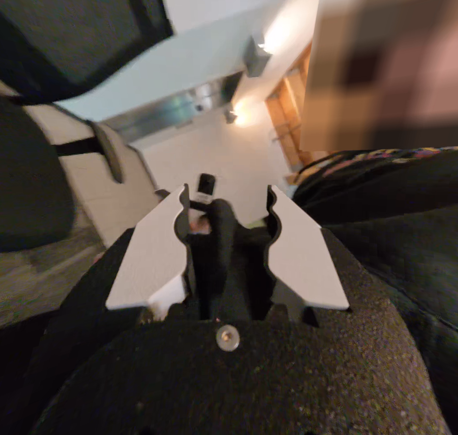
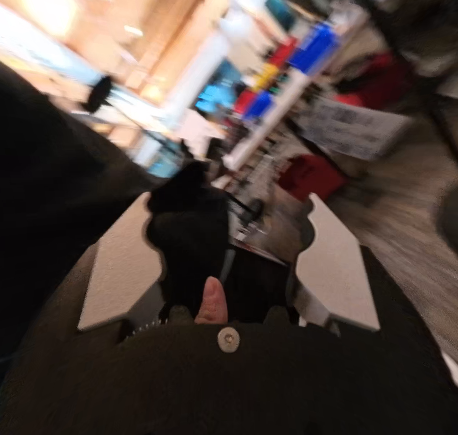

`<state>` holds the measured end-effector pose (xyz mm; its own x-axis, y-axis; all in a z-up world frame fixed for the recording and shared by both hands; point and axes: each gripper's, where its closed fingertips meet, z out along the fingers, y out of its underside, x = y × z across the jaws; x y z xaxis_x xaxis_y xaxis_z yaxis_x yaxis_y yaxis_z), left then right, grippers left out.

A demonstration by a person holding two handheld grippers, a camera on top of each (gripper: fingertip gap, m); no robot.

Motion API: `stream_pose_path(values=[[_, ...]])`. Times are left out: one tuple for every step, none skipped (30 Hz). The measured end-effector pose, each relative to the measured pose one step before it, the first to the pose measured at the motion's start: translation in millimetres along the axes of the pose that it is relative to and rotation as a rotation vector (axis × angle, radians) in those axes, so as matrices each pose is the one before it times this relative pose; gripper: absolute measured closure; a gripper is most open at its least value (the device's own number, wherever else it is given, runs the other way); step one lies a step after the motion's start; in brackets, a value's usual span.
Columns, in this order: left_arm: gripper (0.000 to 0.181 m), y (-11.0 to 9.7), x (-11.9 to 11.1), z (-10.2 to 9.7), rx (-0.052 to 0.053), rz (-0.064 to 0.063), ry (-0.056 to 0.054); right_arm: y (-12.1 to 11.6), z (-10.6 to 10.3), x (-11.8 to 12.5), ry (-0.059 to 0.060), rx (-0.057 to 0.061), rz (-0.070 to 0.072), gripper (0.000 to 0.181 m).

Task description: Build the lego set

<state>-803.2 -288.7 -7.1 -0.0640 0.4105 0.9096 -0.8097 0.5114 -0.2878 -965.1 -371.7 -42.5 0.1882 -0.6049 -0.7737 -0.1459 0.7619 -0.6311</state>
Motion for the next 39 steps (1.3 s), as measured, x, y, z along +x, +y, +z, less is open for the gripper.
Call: stream_pose_path(values=[[0.120,0.60,-13.12,-7.06,-0.0311,0.0390,-0.1016,3.99,-5.09,27.14,0.1089,-0.0302,-0.0065,0.068],[0.119,5.61,-12.27,-3.28,-0.0651,0.0481,-0.0985,-2.05,0.94,16.53,0.0633,-0.0139,-0.0434,0.075],[0.117,4.14,-5.83,-0.12,-0.0513,0.0524,-0.0535,-1.15,5.28,17.37,0.0837,-0.0298,-0.0471,0.068],[0.116,-1.61,-4.97,1.76,-0.0125,0.0338,-0.0405,0.69,7.79,22.67,0.1260,-0.0370,-0.0141,0.069],[0.115,-7.39,-5.32,2.14,0.0255,0.0162,-0.0338,0.34,10.42,17.18,0.0923,-0.0305,0.0056,0.076],[0.114,-10.04,-5.39,2.37,0.0462,0.0054,-0.0282,-1.07,10.44,5.19,0.0154,-0.0219,0.0021,0.082],[0.114,-9.55,-5.41,2.42,0.0473,0.0019,-0.0258,0.02,7.66,0.74,-0.0121,-0.0267,-0.0077,0.084],[0.113,-6.85,-4.01,2.39,0.0351,0.0008,-0.0164,1.71,5.18,4.29,0.0130,-0.0252,0.0018,0.084],[0.113,-3.28,-2.92,1.88,0.0169,0.0040,-0.0097,4.39,3.73,1.56,-0.0031,-0.0178,0.0210,0.086],[0.113,-0.13,-4.92,0.97,0.0023,0.0056,-0.0236,8.60,2.14,-5.35,-0.0528,-0.0165,0.0383,0.083],[0.113,2.82,-5.37,0.17,-0.0085,0.0050,-0.0208,11.21,0.76,-7.63,-0.0726,0.0017,0.0452,0.074],[0.112,5.15,-4.62,-0.77,-0.0131,0.0009,-0.0067,14.87,-0.46,-8.04,-0.0753,0.0222,0.0335,0.061],[0.112,6.40,-7.16,-1.51,-0.0112,-0.0076,-0.0165,20.06,-2.32,-10.72,-0.0870,0.0338,0.0084,0.058],[0.112,6.63,-8.24,-2.18,-0.0027,-0.0118,-0.0214,27.20,-3.77,-11.59,-0.0754,0.0104,0.0061,0.056],[0.112,5.95,-7.18,-2.40,0.0073,-0.0172,-0.0142,26.34,-2.84,-14.13,-0.0629,-0.0066,0.0270,0.049],[0.112,6.30,-6.53,-2.42,0.0059,-0.0272,-0.0129,19.63,-0.77,-13.28,-0.0368,-0.0027,0.0360,0.049],[0.112,6.45,-5.81,-2.49,0.0046,-0.0235,-0.0147,5.91,-0.80,-5.44,0.0077,0.0487,0.0503,0.049],[0.113,6.08,-4.46,-2.21,0.0086,-0.0103,-0.0117,-5.80,-3.50,-2.98,-0.0103,0.0947,0.0327,0.048],[0.113,7.11,-3.75,-1.84,0.0050,-0.0063,-0.0084,-5.28,-2.36,0.56,-0.0240,0.0686,0.0013,0.048],[0.113,9.00,-4.21,-1.29,-0.0063,-0.0209,-0.0089,-1.32,0.90,2.21,-0.0503,0.0397,0.0141,0.047],[0.112,9.66,-3.22,-0.59,-0.0119,-0.0294,-0.0017,0.06,3.21,1.39,-0.0872,0.0233,0.0534,0.028],[0.112,8.40,-1.36,-0.27,-0.0071,-0.0222,0.0051,1.32,6.35,-0.06,-0.0958,-0.0143,0.0594,0.027],[0.112,6.90,-1.05,-0.35,-0.0025,-0.0119,-0.0014,10.95,8.35,3.94,-0.0442,-0.1050,0.0331,0.025],[0.112,5.04,-0.53,-0.50,0.0041,-0.0062,-0.0056,7.85,8.23,1.47,-0.0315,-0.1047,-0.0331,0.024],[0.112,3.62,0.89,-0.48,0.0097,-0.0039,0.0011,-8.08,7.64,-2.86,-0.0434,-0.0163,-0.0805,0.023],[0.112,3.35,1.14,-0.19,0.0066,-0.0081,0.0019,-11.60,6.63,3.88,0.0039,0.0049,-0.0531,0.023],[0.112,3.43,1.45,0.18,0.0012,-0.0056,0.0046,-7.73,6.54,3.18,-0.0043,-0.0016,-0.0338,0.023],[0.112,3.11,1.76,0.62,-0.0008,-0.0004,0.0064,-11.13,7.86,2.41,-0.0090,0.0337,-0.0164,0.024],[0.112,2.66,1.83,0.47,-0.0019,-0.0019,0.0054,-11.18,11.28,3.90,0.0178,0.0312,-0.0391,0.033],[0.112,1.86,1.99,0.20,-0.0002,-0.0035,0.0031,-1.04,14.98,7.39,0.0801,-0.0587,-0.0805,0.050],[0.112,0.41,2.26,-0.42,0.0054,-0.0042,0.0031,-1.34,19.24,-11.44,-0.0167,-0.0836,-0.1226,0.061],[0.113,-1.65,1.66,-1.34,0.0157,-0.0081,0.0013,-2.83,20.88,-15.00,-0.0558,-0.0878,-0.1082,0.061],[0.113,-2.67,0.63,-2.26,0.0204,-0.0126,0.0008,-3.57,20.55,-5.07,-0.0132,-0.0682,-0.0985,0.066],[0.113,-2.89,-0.36,-2.84,0.0154,-0.0153,0.0007,-6.38,19.14,-6.52,-0.0212,-0.0245,-0.1170,0.065],[0.113,-3.76,-1.98,-3.19,0.0091,-0.0120,-0.0059,-5.35,17.20,-12.65,-0.0669,-0.0129,-0.0593,0.067],[0.112,-5.23,-2.45,-3.80,0.0057,-0.0004,-0.0104,-1.25,14.35,-12.11,-0.0553,-0.0157,-0.0058,0.066],[0.112,-7.80,-2.44,-4.04,0.0098,0.0134,-0.0128,-3.91,9.84,-6.24,0.0026,0.0250,-0.0150,0.066],[0.112,-9.89,-2.05,-4.60,0.0154,0.0251,-0.0121,-7.23,5.77,-5.06,0.0095,0.0485,-0.0352,0.071],[0.112,-9.86,-3.17,-4.77,0.0128,0.0267,-0.0176,-5.38,5.66,-2.23,0.0077,0.0259,-0.0341,0.069]])
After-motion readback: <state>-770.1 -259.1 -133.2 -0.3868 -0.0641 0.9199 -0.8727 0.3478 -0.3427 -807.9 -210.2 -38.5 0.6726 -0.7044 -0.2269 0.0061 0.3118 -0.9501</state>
